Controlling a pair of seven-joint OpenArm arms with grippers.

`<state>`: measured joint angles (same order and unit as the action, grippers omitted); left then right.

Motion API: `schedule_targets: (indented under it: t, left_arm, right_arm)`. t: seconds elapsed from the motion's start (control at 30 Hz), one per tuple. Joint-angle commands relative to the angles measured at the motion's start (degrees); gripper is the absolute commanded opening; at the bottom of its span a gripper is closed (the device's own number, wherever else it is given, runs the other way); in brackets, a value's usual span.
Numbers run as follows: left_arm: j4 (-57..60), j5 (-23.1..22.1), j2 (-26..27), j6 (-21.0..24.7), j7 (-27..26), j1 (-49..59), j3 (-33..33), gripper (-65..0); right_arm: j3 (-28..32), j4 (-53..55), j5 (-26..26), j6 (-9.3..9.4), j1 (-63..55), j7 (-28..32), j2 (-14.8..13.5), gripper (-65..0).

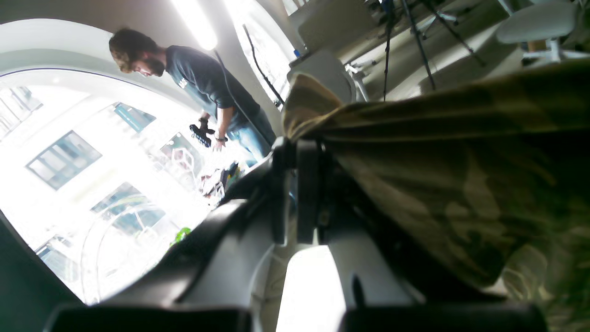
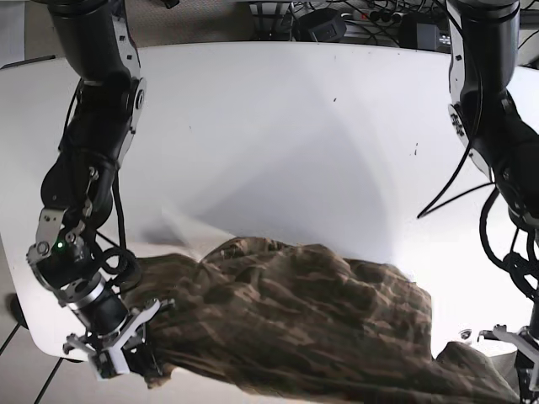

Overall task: Fold the T-shirt properly
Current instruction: 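Lay the camouflage shirt down and spread it with both grippers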

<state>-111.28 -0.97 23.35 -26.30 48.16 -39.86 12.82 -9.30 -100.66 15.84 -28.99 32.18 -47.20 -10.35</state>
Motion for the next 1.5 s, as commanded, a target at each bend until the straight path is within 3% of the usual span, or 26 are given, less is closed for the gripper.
schedule_targets:
  t: [0.03,0.2,0.37,0.47,0.63,0.67,0.7,0.77,0.83,0.87,1.03,1.13,1.23,1.33,1.5]
  left_arm:
    - [-2.96,0.84,0.16,0.15,-1.0,5.0,0.5,-65.0]
    - [-4.45,0.75,-7.22,-0.11,-1.26,23.99,11.05,-65.0]
    - [-4.36,1.1,-17.16,-8.29,-3.9,42.1,22.48,-65.0]
    - [-4.28,0.93,-17.68,-10.31,-4.6,47.99,23.71,-65.0]
    - [-4.19,1.02,-17.68,-13.12,-4.78,53.79,25.47,-65.0]
    - [-3.92,1.19,-17.68,-13.12,-4.78,53.61,25.55,-65.0]
    - [-3.4,1.19,-17.51,-12.86,-4.69,52.65,24.94,-60.4]
    - [-3.13,1.37,-17.42,-12.68,-4.69,48.34,23.18,-47.2]
    - [-1.55,1.46,-17.51,-12.68,-4.51,42.19,21.77,-27.5]
    - [0.91,1.46,-17.42,-11.63,-4.51,38.67,20.02,-24.4]
    - [15.06,1.37,-17.16,-5.83,-4.78,26.27,15.97,-23.7]
    - [25.17,1.37,-15.57,-5.48,-5.13,19.15,15.53,-23.9]
    - [35.55,1.37,-15.57,-4.6,-11.9,13.7,15.36,-23.7]
    - [44.52,1.46,-14.34,0.94,-18.76,10.63,14.83,-23.5]
    - [64.47,0.93,-11.79,6.3,-28.16,3.86,10.61,-23.5]
  right_arm:
    - [-0.5,-2.94,-0.49,0.38,-2.78,0.91,-0.68,-62.8]
    - [-3.93,-7.69,-0.14,0.38,-14.73,0.91,-0.77,-62.8]
    - [-7.89,-11.82,0.03,0.03,-29.15,1.0,-0.51,-62.8]
    - [-8.15,-12.0,0.03,0.03,-34.43,1.35,-0.51,-62.8]
    - [-14.57,-11.82,0.03,-0.06,-40.84,1.35,1.34,-62.8]
    - [-14.74,-11.82,0.03,-0.15,-41.37,1.35,1.34,-62.8]
    - [-14.74,-11.73,0.03,-0.15,-41.72,1.35,1.34,-62.8]
    - [-14.66,-11.73,0.03,-0.15,-42.07,1.35,1.43,-62.8]
    - [-14.83,-11.91,0.03,-0.15,-42.07,1.35,1.43,-62.8]
    - [-14.83,-11.91,0.03,-0.15,-41.99,1.44,1.43,-62.8]
    - [-14.92,-11.91,0.03,-0.15,-41.11,1.44,1.51,-62.8]
    - [-14.92,-11.91,0.03,-0.15,-40.84,1.44,3.18,-62.8]
    - [-15.01,-11.91,0.03,-0.15,-40.32,1.44,3.8,-62.8]
    - [-15.01,-11.91,0.03,-0.15,-40.23,1.44,3.89,-62.8]
    - [-15.01,-12.0,0.03,-0.15,-40.23,1.44,3.89,-62.8]
